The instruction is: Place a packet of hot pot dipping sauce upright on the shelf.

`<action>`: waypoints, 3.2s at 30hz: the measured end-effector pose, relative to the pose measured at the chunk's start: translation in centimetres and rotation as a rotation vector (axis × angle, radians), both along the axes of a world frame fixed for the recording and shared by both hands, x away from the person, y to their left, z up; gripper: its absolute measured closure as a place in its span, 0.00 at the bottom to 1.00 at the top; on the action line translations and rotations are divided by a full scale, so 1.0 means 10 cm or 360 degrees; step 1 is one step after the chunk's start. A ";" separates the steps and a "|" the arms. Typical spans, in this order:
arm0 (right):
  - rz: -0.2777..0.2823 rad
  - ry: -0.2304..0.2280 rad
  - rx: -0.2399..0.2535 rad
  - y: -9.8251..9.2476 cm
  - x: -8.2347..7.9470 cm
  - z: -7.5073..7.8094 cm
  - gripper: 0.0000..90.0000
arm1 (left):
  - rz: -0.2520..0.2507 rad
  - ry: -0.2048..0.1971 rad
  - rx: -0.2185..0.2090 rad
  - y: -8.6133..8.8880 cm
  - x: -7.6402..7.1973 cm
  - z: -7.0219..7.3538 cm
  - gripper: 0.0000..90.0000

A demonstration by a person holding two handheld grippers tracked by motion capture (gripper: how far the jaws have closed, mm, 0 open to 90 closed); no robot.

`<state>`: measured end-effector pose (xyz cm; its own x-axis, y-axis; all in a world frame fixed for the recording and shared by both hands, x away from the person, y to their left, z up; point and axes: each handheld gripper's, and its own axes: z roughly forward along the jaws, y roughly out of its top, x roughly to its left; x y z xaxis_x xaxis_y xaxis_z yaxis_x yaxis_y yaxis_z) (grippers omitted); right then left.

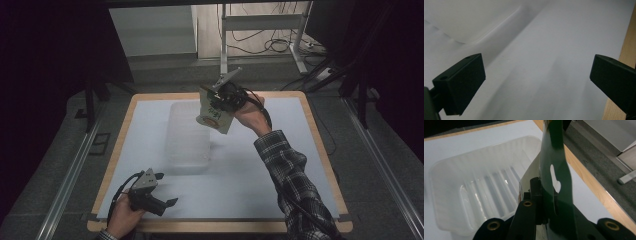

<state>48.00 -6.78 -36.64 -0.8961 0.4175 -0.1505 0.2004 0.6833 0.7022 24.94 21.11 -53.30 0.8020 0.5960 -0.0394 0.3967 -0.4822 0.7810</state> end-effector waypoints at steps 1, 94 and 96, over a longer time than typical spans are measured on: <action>0.0002 -0.0001 -0.0010 0.02 0.02 0.00 1.00 | 0.0001 0.0001 -0.0002 0.00 0.00 0.00 0.00; 0.0007 0.0014 0.0144 0.36 0.03 -0.34 0.15 | -0.0003 0.0022 0.0023 -0.01 0.00 -0.01 0.00; 0.0006 0.0017 0.0152 0.34 0.02 -0.34 0.14 | -0.0003 0.0022 0.0024 -0.01 0.00 -0.01 0.00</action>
<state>48.25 -3.36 -40.02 -0.8990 0.4264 -0.1003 0.2061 0.6138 0.7620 24.92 21.02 -53.41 0.8027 0.5950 -0.0415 0.4065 -0.4948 0.7681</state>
